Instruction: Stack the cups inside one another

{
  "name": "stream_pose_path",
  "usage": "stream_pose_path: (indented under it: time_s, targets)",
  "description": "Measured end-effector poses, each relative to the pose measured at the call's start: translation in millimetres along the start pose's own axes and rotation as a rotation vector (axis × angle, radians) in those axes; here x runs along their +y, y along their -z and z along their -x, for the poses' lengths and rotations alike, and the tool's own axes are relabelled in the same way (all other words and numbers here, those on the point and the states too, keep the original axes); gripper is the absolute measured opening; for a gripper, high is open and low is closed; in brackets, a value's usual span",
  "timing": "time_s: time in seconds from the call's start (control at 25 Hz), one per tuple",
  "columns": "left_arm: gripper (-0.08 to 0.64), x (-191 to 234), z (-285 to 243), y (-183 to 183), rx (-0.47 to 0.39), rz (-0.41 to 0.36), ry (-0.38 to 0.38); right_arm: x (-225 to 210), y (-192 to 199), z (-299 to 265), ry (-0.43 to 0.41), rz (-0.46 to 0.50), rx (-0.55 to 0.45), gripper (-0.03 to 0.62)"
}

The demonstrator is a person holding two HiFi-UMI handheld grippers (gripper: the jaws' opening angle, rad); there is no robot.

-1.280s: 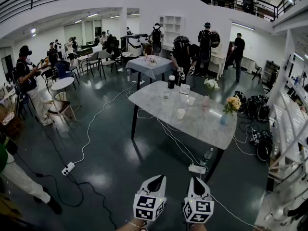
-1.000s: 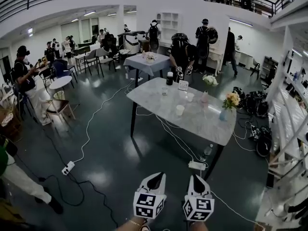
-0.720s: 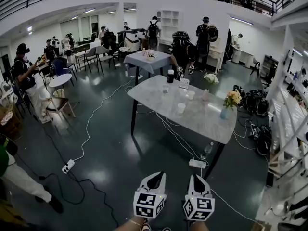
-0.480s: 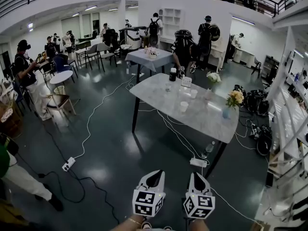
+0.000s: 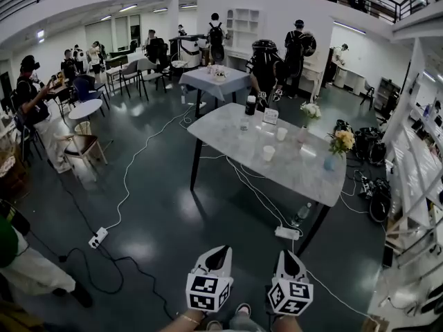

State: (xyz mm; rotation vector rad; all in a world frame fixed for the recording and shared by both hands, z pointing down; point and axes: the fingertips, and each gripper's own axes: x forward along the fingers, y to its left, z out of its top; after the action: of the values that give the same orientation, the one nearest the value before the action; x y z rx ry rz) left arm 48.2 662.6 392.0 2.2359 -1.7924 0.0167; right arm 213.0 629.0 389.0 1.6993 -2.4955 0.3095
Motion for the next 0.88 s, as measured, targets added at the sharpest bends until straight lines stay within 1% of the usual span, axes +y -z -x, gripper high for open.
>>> stream_pose_path:
  time_s: [0.16,0.36,0.56,0.68,0.88]
  targets:
    - [0.000,12.8,-9.7,5.3,0.005,0.026,-0.008,-0.9,5.6,-16.9,0.001,0.012,0.017,0.008]
    - [0.000,24.9,-37.1,10.8,0.028,0.020,-0.023,-5.8,7.0,-53.5,-0.018,0.008,0.033,0.008]
    - [0.000,30.0,-80.9,-7.7,0.020,0.006,-0.027,-20.3,-10.8,-95.1,-0.038,-0.001,0.013,0.008]
    - [0.000,29.2,-108.7,-21.8,0.014,0.000,-0.035,-38.2,-21.8,-118.0,-0.038,-0.010,0.014,0.008]
    - [0.001,26.0,-144.3,-31.5,0.016,-0.005,-0.041,-67.2,-35.1,-146.8,-0.030,-0.027,0.009,0.008]
